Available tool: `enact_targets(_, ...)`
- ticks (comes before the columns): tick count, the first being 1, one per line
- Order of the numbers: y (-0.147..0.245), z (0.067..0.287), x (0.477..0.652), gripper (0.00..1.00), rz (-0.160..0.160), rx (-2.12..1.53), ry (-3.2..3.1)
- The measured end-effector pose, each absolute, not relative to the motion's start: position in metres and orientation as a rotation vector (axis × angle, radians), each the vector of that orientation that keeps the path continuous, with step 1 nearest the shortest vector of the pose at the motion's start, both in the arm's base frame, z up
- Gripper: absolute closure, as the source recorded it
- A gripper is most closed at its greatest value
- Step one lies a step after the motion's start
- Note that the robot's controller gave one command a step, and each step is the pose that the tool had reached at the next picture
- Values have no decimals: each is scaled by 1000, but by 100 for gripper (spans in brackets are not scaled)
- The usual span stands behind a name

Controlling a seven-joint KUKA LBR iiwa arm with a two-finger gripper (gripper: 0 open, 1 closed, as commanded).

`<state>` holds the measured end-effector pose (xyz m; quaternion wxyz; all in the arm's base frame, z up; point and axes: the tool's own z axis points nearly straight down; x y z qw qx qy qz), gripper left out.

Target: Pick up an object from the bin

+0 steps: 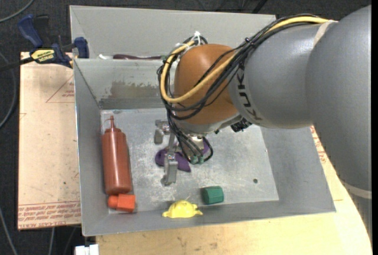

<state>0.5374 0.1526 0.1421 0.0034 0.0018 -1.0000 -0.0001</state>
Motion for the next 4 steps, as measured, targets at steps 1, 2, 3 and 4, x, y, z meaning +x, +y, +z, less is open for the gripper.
enact_targets(1, 152, 147, 539, 0, -2, 1, -3142)
enact_targets(2, 151, 144, 541, 0, -4, 19, -3143)
enact_targets(3, 147, 163, 564, 0, -1, 53, -3135)
enact_targets(4, 104, 71, 599, 100, -6, 109, -3145)
